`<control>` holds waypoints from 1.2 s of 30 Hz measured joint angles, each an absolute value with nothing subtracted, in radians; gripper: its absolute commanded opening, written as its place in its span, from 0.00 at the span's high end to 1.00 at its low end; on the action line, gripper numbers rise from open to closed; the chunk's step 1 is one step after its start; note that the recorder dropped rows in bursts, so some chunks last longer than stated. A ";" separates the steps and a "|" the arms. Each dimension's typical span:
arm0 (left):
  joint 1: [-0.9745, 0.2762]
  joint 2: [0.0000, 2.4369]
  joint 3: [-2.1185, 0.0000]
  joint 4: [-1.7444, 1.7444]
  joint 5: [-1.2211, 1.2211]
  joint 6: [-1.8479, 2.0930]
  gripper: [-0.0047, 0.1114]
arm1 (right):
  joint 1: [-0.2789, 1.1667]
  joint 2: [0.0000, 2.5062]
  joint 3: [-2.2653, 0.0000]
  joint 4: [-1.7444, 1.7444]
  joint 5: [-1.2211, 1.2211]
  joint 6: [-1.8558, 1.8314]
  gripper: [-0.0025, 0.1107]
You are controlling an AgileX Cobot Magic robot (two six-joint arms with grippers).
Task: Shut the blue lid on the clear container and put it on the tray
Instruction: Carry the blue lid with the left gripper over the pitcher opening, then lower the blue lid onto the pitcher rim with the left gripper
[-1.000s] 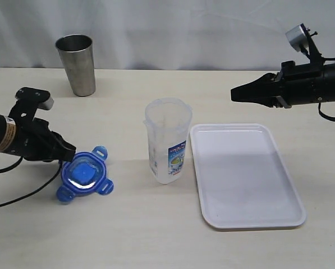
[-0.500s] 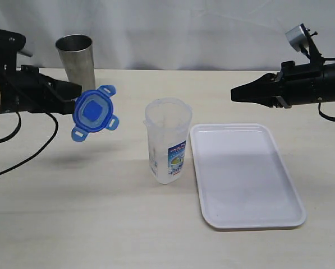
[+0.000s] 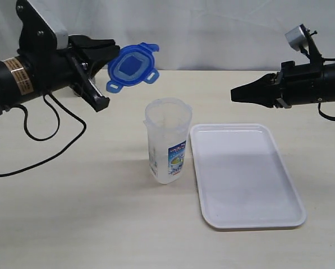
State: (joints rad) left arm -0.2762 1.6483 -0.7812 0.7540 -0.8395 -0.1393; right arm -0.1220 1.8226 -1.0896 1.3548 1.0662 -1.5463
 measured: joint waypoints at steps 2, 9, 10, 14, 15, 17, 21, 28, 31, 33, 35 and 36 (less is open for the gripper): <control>-0.306 1.648 -0.781 0.761 -0.864 -0.078 0.96 | -0.122 1.823 -1.090 1.355 1.066 -1.555 0.78; -0.392 1.648 -0.781 0.747 -0.888 0.115 0.96 | -0.122 1.823 -1.090 1.365 1.078 -1.569 0.78; -0.400 1.648 -0.781 0.722 -0.891 0.143 0.96 | -0.122 1.823 -1.090 1.367 1.087 -1.571 0.78; -0.412 1.648 -0.791 0.652 -0.885 0.212 0.96 | -0.122 1.823 -1.090 1.367 1.129 -1.592 0.78; -0.412 1.648 -0.797 0.652 -0.878 0.216 0.96 | -0.122 1.823 -1.090 1.367 1.141 -1.600 0.78; -0.412 1.653 -0.816 0.652 -0.870 0.221 0.96 | -0.122 1.823 -1.090 1.365 1.176 -1.629 0.78; -0.416 1.722 -0.889 0.650 -0.861 0.225 0.96 | -0.122 1.823 -1.090 1.351 1.200 -1.678 0.78; -0.468 1.754 -0.891 0.722 -0.815 0.229 0.96 | -0.122 1.823 -1.090 1.327 1.202 -1.716 0.78; -0.475 1.755 -0.891 0.729 -0.766 0.233 0.96 | -0.122 1.823 -1.090 1.325 1.202 -1.718 0.78; -0.475 1.755 -0.891 0.729 -0.749 0.240 0.96 | -0.122 1.823 -1.090 1.325 1.202 -1.718 0.78; -0.475 1.755 -0.891 0.729 -0.754 0.262 0.96 | -0.122 1.823 -1.090 1.325 1.202 -1.718 0.78; -0.475 1.755 -0.891 0.729 -0.768 0.275 0.96 | -0.122 1.823 -1.090 1.325 1.202 -1.718 0.78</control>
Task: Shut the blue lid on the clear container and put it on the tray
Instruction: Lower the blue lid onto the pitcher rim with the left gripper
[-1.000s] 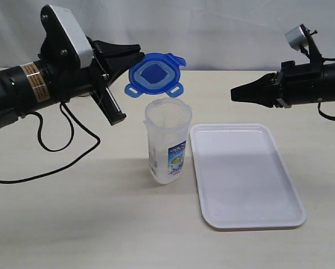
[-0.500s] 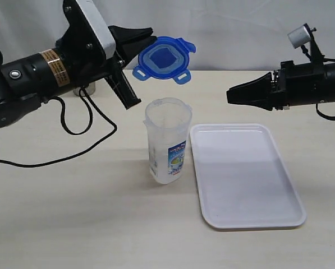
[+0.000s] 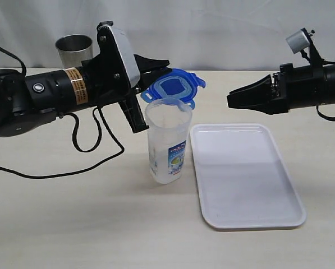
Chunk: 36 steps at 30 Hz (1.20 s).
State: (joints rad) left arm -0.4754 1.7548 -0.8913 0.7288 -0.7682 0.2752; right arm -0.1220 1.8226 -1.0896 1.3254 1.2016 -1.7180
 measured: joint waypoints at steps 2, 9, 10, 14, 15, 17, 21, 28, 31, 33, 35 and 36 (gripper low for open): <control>-0.475 1.755 -0.891 0.727 -0.809 0.304 0.96 | -0.122 1.823 -1.090 1.325 1.202 -1.718 0.78; -0.475 1.753 -0.891 0.727 -0.824 0.371 0.96 | -0.122 1.823 -1.090 1.325 1.202 -1.718 0.78; -0.475 1.753 -0.891 0.727 -0.824 0.374 0.96 | -0.122 1.823 -1.090 1.325 1.202 -1.718 0.78; -0.475 1.743 -0.891 0.727 -0.824 0.379 0.96 | -0.122 1.823 -1.090 1.324 1.202 -1.722 0.78; -0.475 1.738 -0.891 0.727 -0.822 0.379 0.96 | -0.122 1.823 -1.090 1.322 1.202 -1.724 0.78; -0.475 1.732 -0.891 0.727 -0.815 0.379 0.96 | -0.122 1.823 -1.090 1.322 1.202 -1.726 0.78; -0.475 1.727 -0.885 0.727 -0.805 0.379 0.96 | -0.122 1.823 -1.090 1.322 1.202 -1.728 0.78; -0.475 1.716 -0.850 0.727 -0.809 0.390 0.96 | -0.122 1.823 -1.090 1.322 1.202 -1.729 0.78; -0.475 1.716 -0.848 0.729 -0.811 0.394 0.96 | -0.122 1.823 -1.090 1.322 1.202 -1.731 0.78; -0.475 1.716 -0.848 0.729 -0.813 0.394 0.96 | -0.122 1.823 -1.090 1.322 1.202 -1.733 0.78; -0.475 1.716 -0.845 0.731 -0.813 0.394 0.96 | -0.122 1.823 -1.090 1.322 1.202 -1.733 0.78; -0.475 1.716 -0.845 0.740 -0.813 0.394 0.96 | -0.122 1.823 -1.090 1.322 1.202 -1.734 0.78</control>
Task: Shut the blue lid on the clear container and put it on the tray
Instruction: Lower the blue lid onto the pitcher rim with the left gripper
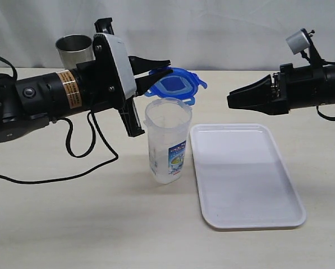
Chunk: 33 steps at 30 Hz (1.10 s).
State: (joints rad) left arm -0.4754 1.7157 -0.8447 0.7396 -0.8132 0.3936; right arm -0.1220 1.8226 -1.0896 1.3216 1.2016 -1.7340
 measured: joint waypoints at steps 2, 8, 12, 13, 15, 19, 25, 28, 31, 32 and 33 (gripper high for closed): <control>-0.475 1.716 -0.845 0.751 -0.813 0.394 0.96 | -0.122 1.823 -1.090 1.322 1.202 -1.736 0.78; -0.475 1.716 -0.845 0.758 -0.824 0.410 0.96 | -0.122 1.823 -1.090 1.322 1.202 -1.736 0.78; -0.475 1.716 -0.845 0.735 -0.850 0.437 0.96 | -0.122 1.823 -1.090 1.322 1.202 -1.736 0.78; -0.475 1.716 -0.845 0.733 -0.855 0.440 0.96 | -0.122 1.823 -1.090 1.322 1.202 -1.736 0.78; -0.475 1.716 -0.845 0.731 -0.854 0.444 0.96 | -0.122 1.823 -1.090 1.322 1.202 -1.736 0.78; -0.475 1.716 -0.845 0.731 -0.850 0.446 0.96 | -0.122 1.823 -1.090 1.322 1.202 -1.736 0.78; -0.475 1.716 -0.836 0.731 -0.847 0.448 0.96 | -0.122 1.823 -1.090 1.322 1.202 -1.742 0.78; -0.475 1.707 -0.813 0.729 -0.851 0.459 0.96 | -0.122 1.823 -1.090 1.322 1.202 -1.743 0.78; -0.475 1.699 -0.799 0.726 -0.851 0.481 0.96 | -0.122 1.823 -1.090 1.322 1.202 -1.744 0.78; -0.475 1.697 -0.797 0.726 -0.851 0.484 0.96 | -0.122 1.823 -1.090 1.322 1.202 -1.744 0.78; -0.475 1.695 -0.795 0.726 -0.851 0.486 0.96 | -0.122 1.823 -1.090 1.322 1.202 -1.744 0.78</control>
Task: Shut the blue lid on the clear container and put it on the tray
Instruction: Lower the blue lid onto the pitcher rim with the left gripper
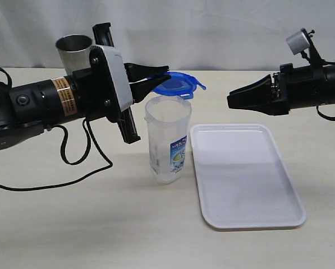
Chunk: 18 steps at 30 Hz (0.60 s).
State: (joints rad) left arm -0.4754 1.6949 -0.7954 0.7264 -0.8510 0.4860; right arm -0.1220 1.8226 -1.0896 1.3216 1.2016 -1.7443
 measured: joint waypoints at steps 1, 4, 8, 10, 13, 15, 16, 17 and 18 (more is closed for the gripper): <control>-0.475 1.690 -0.795 0.726 -0.851 0.488 0.96 | -0.122 1.823 -1.090 1.322 1.202 -1.744 0.78; -0.475 1.682 -0.795 0.726 -0.847 0.485 0.96 | -0.122 1.823 -1.090 1.322 1.202 -1.744 0.78; -0.475 1.681 -0.793 0.763 -0.812 0.454 0.96 | -0.122 1.823 -1.090 1.322 1.202 -1.744 0.78; -0.475 1.681 -0.777 0.768 -0.807 0.447 0.96 | -0.122 1.823 -1.090 1.322 1.202 -1.746 0.78; -0.475 1.681 -0.750 0.768 -0.814 0.445 0.96 | -0.122 1.823 -1.090 1.322 1.202 -1.747 0.78; -0.475 1.681 -0.734 0.768 -0.826 0.445 0.96 | -0.122 1.823 -1.090 1.322 1.202 -1.749 0.78; -0.475 1.681 -0.730 0.770 -0.831 0.447 0.96 | -0.122 1.823 -1.090 1.322 1.202 -1.749 0.78; -0.475 1.681 -0.726 0.772 -0.835 0.447 0.96 | -0.122 1.823 -1.090 1.322 1.202 -1.749 0.78; -0.475 1.681 -0.719 0.772 -0.841 0.447 0.96 | -0.122 1.823 -1.090 1.322 1.202 -1.749 0.78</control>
State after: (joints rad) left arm -0.4754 1.6815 -0.7191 0.7721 -0.8415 0.4468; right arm -0.1220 1.8226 -1.0896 1.3216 1.2016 -1.7490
